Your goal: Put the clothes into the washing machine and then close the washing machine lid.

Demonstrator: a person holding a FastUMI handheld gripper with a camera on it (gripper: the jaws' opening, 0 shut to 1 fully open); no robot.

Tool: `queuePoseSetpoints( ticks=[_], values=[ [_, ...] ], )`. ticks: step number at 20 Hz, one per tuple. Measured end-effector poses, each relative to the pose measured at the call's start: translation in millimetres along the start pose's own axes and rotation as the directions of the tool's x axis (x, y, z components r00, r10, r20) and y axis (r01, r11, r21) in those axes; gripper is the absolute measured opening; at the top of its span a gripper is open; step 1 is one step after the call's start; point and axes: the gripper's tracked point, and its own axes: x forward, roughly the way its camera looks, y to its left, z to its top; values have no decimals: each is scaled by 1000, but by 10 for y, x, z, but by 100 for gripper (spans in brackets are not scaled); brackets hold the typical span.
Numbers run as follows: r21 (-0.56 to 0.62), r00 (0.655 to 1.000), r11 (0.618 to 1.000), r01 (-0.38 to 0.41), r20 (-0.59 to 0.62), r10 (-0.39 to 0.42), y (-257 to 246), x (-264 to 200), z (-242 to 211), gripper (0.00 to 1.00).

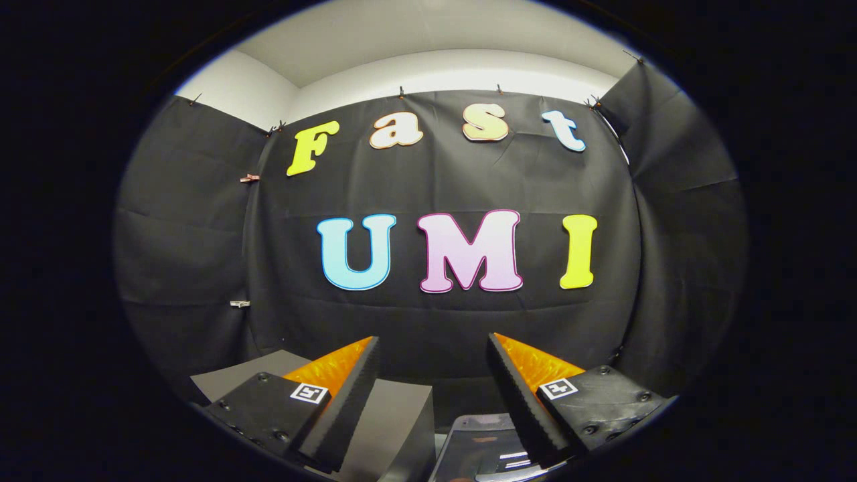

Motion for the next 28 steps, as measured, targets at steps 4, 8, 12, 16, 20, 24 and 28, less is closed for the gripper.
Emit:
queuePoseSetpoints(
  ticks=[4, 8, 12, 16, 20, 24, 28],
  values=[
    [11, 999, 1000, 7, -34, -7, -45, 60, -71, 99],
    [12, 999, 1000, 4, -43, -4, -35, 118, -72, 99],
    [-16, 999, 1000, -16, -29, 16, -9, 131, -45, 99],
    [-26, 999, 999, -21, -35, 20, -15, 174, -83, 99],
    [-15, 999, 1000, -24, -45, 24, -10, 230, -109, 99],
    [-12, 998, 1000, -28, -53, 27, -37, 272, -150, 99],
    [-15, 997, 1000, -25, -71, 23, -131, 336, -215, 99]
  ],
)
